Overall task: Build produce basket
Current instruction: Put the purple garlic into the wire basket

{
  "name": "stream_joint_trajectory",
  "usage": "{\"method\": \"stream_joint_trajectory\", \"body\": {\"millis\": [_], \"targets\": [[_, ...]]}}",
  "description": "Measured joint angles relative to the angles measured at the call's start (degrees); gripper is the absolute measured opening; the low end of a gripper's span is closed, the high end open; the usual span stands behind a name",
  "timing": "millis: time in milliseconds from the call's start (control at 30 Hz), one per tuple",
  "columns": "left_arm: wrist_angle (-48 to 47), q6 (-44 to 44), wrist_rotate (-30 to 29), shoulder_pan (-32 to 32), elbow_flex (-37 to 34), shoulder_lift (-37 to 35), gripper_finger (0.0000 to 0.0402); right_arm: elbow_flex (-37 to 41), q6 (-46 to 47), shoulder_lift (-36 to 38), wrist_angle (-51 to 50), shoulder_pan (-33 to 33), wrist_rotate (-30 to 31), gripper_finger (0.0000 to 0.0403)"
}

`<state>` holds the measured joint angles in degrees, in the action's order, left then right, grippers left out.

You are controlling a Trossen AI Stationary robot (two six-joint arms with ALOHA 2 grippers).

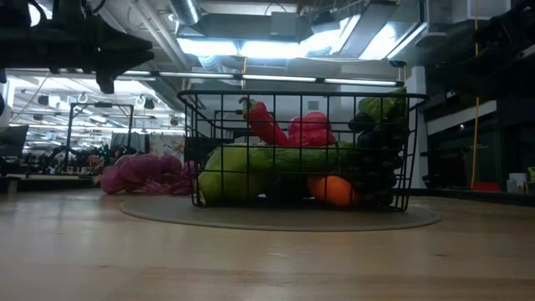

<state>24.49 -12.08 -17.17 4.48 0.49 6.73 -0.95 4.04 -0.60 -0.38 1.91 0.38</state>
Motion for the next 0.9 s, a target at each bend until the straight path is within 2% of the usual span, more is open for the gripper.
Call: {"method": "stream_joint_trajectory", "body": {"millis": [67, 133, 267, 367, 567, 767, 900], "targets": [[0.2, -0.2, -2.4, 0.0, 0.0, 0.0, 0.0096, 0.0, 0.0, 0.0, 0.0, 0.0, 0.0, 0.0003], [-0.9, -5.1, -7.2, 0.0, 0.3, 0.0, 0.0096, 0.0, 0.0, 0.0, 0.0, 0.0, 0.0, 0.0003], [-12.0, -10.6, -15.2, 0.0, 4.4, 2.7, 0.0096, 0.0, 0.0, 0.0, 0.0, 0.0, 0.0, 0.0003], [-19.0, -11.9, -18.5, 0.0, 9.7, 7.1, 0.0096, 0.0, 0.0, 0.0, 0.0, 0.0, 0.0, 0.0003], [-33.0, -17.8, -25.6, 0.1, 19.2, 20.2, 0.0096, 0.0, 0.0, 0.0, 0.0, 0.0, 0.0, 0.0003], [-44.5, -27.6, -27.0, 4.0, 26.6, 33.7, 0.0096, 0.0, 0.0, 0.0, 0.0, 0.0, 0.0, 0.0003], [-53.6, -29.9, -23.1, 9.7, 33.2, 42.1, 0.0096, 0.0, 0.0, 0.0, 0.0, 0.0, 0.0, 0.0003]]}}
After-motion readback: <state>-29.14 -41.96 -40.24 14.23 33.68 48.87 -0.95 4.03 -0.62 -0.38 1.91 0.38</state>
